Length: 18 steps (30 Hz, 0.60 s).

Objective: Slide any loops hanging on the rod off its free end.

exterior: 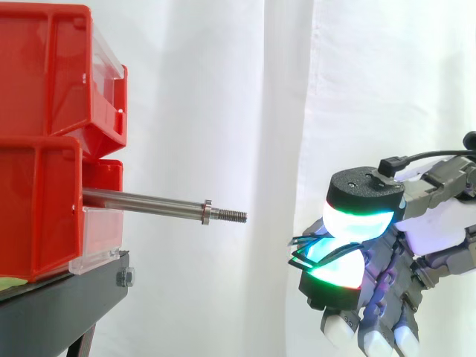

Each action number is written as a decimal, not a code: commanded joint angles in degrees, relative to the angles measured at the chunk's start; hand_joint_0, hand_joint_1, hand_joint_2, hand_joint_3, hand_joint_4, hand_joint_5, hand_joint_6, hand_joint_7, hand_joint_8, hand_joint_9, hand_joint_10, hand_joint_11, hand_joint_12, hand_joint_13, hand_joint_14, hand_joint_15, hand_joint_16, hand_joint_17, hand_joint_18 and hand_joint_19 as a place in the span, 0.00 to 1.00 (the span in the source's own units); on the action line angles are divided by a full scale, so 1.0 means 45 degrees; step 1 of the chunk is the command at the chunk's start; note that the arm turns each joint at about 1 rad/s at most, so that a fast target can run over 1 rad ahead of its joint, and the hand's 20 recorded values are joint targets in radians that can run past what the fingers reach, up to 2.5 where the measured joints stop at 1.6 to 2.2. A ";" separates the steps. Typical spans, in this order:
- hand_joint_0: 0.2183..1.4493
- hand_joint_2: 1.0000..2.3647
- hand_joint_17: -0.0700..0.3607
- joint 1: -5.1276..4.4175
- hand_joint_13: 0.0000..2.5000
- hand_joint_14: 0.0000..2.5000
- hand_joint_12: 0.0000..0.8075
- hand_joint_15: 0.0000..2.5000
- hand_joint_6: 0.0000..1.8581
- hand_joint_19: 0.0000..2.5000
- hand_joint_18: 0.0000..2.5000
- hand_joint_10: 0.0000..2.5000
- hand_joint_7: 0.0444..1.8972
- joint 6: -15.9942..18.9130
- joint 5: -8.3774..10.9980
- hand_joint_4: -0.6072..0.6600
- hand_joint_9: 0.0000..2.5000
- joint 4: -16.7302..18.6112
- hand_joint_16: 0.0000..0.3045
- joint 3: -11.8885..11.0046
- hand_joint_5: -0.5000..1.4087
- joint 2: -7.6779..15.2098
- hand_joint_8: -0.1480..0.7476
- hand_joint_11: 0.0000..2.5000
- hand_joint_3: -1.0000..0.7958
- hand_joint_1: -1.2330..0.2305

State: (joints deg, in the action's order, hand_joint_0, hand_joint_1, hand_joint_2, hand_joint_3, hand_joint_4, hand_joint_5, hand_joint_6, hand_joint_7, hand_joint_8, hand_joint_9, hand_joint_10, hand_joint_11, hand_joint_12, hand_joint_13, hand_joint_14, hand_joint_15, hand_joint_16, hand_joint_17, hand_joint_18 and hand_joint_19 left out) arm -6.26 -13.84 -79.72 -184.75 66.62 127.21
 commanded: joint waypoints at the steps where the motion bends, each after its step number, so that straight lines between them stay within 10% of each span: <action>1: 0.31 0.01 0.40 0.0004 0.38 0.00 0.38 0.08 0.45 0.15 0.38 0.00 0.54 0.0048 -0.0019 0.55 0.40 0.0000 0.15 0.0000 0.18 0.0012 0.52 0.14 0.43 0.32; 18: 0.35 0.00 0.39 0.0004 0.37 0.00 0.36 0.08 0.46 0.14 0.37 0.00 0.50 0.0087 -0.0039 0.58 0.37 0.0000 0.14 0.0000 0.16 -0.0007 0.49 0.13 0.32 0.24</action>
State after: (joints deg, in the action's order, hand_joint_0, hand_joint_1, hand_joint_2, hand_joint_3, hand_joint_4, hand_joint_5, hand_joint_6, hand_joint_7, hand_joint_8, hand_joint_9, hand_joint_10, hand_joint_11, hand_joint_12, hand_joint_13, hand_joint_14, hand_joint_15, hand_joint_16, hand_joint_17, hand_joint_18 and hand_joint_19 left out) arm -6.24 -13.45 -79.89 -184.75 66.62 127.23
